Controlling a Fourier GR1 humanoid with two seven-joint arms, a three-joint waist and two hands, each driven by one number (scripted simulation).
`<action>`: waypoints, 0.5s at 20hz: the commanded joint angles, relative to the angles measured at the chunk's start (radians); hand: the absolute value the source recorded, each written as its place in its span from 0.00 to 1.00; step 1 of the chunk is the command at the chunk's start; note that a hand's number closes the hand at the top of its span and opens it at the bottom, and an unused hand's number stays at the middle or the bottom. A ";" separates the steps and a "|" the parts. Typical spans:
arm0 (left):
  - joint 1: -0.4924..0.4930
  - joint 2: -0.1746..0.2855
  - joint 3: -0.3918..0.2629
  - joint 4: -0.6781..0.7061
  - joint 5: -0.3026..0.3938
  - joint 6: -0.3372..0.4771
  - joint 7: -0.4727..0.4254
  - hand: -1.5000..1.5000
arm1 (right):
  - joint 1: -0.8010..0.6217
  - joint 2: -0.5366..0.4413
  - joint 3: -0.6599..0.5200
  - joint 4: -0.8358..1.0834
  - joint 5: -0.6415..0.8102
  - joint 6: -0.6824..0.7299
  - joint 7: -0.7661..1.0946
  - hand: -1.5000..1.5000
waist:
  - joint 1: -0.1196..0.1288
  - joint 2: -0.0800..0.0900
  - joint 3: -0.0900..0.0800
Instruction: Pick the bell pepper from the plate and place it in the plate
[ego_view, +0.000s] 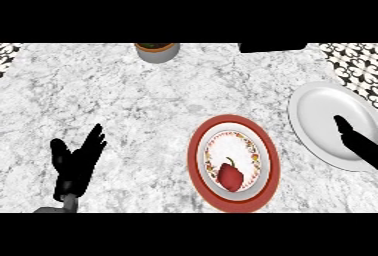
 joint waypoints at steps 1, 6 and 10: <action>0.053 -0.016 -0.022 -0.026 -0.004 -0.012 -0.028 0.50 | 0.219 0.065 0.079 -0.239 0.208 -0.114 0.068 0.00 | 0.014 0.003 0.001; 0.049 -0.027 -0.044 -0.063 -0.008 -0.012 -0.001 0.50 | 0.385 0.081 0.177 -0.356 0.463 0.057 0.289 0.00 | 0.046 0.014 -0.001; 0.037 -0.040 -0.046 -0.036 -0.021 -0.009 -0.032 0.50 | 0.478 0.061 0.259 -0.403 0.558 0.256 0.436 0.00 | 0.053 0.020 -0.002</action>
